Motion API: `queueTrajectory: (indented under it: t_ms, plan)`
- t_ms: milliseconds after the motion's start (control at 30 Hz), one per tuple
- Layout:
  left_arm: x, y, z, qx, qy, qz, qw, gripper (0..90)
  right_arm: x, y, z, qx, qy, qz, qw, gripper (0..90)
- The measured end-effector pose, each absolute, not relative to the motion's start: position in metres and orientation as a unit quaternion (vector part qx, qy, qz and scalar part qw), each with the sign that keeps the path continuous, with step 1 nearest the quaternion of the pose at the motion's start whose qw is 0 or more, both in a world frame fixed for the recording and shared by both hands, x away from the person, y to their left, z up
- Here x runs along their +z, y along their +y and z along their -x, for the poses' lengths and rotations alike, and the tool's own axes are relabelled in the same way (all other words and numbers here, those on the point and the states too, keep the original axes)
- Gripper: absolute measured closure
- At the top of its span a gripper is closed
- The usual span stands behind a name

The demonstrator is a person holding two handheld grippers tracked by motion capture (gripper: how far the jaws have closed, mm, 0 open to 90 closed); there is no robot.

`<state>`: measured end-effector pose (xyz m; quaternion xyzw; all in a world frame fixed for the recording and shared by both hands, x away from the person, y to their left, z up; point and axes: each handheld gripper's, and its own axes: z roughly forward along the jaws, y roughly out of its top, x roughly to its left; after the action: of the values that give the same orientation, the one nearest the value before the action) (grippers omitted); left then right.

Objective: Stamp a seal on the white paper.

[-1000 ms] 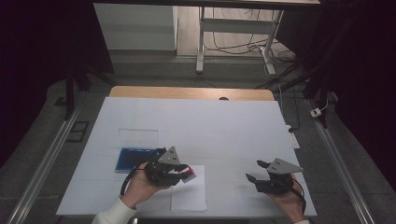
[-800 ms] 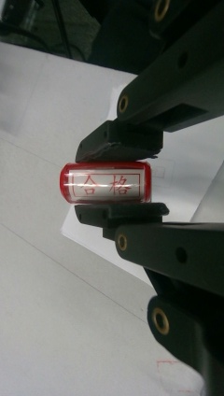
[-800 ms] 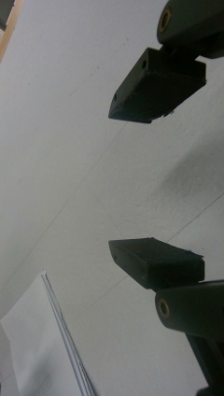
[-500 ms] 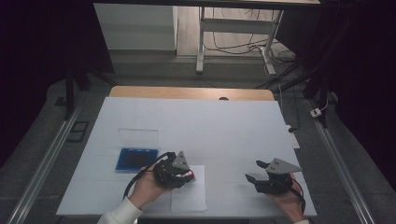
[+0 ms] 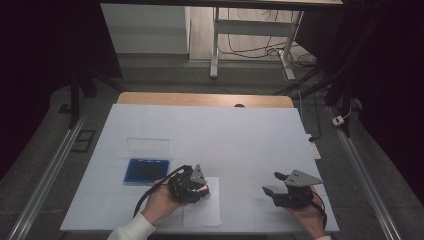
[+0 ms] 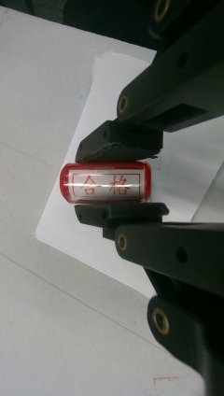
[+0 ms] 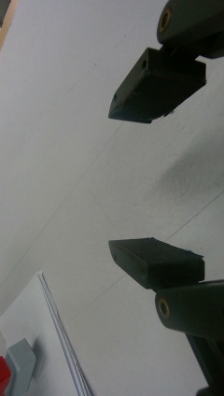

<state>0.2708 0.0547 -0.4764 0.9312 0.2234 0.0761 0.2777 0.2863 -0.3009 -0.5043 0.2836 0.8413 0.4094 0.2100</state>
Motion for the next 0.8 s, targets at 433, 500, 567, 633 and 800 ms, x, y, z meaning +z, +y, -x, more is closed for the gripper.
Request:
queueTrajectory:
  t_ms: [433, 500, 567, 633, 800]
  plan:
    - [-0.4826, 0.0514, -0.2733, 0.072, 0.227, -0.935, 0.263, 70.1, -0.5047, -0.3005, -0.2863, 0.408, 0.842, -0.284, 0.21, 30.6]
    - [-0.4829, 0.0511, -0.2734, 0.072, 0.227, -0.935, 0.262, 70.1, -0.5044, -0.3006, -0.2861, 0.408, 0.842, -0.284, 0.21, 30.7]
    - [-0.484, 0.0502, -0.2736, 0.072, 0.226, -0.937, 0.257, 70.1, -0.5044, -0.3006, -0.286, 0.408, 0.842, -0.284, 0.21, 30.7]
    - [-0.4842, 0.0497, -0.2739, 0.072, 0.226, -0.937, 0.257, 70.2, -0.5046, -0.3005, -0.286, 0.408, 0.842, -0.284, 0.21, 30.6]
    - [-0.4842, 0.0501, -0.2752, 0.067, 0.229, -0.937, 0.256, 70.2, -0.505, -0.3004, -0.2866, 0.407, 0.844, -0.282, 0.207, 30.6]
